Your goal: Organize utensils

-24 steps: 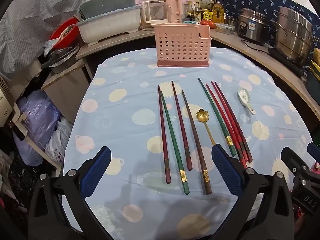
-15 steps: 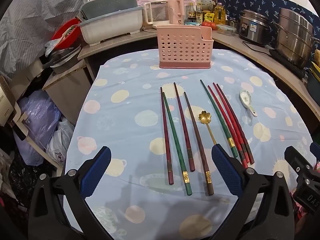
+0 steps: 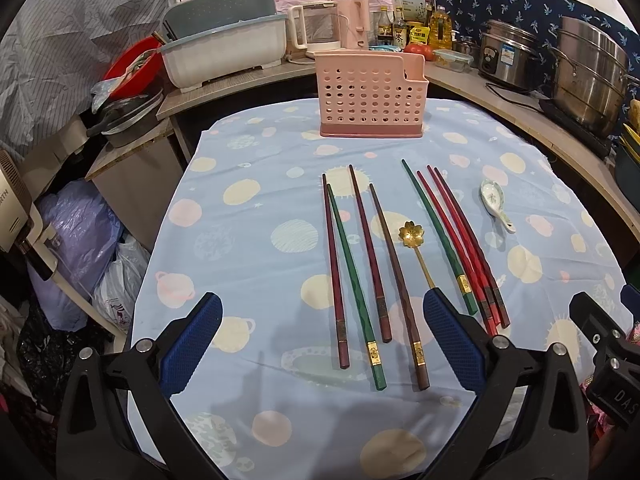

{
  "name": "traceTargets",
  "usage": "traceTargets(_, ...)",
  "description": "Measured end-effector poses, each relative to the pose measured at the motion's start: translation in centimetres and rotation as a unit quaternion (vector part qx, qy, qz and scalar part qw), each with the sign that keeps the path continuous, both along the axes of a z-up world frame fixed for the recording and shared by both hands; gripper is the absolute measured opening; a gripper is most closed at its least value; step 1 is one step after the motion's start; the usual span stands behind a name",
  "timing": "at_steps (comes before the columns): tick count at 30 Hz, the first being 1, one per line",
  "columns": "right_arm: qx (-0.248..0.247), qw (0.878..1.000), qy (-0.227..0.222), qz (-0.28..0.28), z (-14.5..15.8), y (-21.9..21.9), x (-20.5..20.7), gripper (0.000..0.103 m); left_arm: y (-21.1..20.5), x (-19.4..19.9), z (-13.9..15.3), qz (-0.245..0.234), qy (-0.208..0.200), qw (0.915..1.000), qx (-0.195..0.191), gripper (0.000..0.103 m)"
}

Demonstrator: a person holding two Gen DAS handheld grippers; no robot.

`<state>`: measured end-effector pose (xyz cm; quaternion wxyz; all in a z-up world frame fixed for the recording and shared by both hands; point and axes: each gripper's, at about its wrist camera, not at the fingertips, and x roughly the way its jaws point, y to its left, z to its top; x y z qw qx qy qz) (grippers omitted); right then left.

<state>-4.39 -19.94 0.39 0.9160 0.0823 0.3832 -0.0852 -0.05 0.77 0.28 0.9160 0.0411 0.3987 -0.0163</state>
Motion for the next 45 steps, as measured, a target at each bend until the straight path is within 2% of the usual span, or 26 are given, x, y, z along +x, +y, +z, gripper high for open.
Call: traceTargets(45, -0.003, 1.0, 0.004, 0.005, -0.2, 0.3, 0.05, 0.096, 0.13, -0.13, -0.18, 0.005, 0.0, 1.0, 0.0, 0.096)
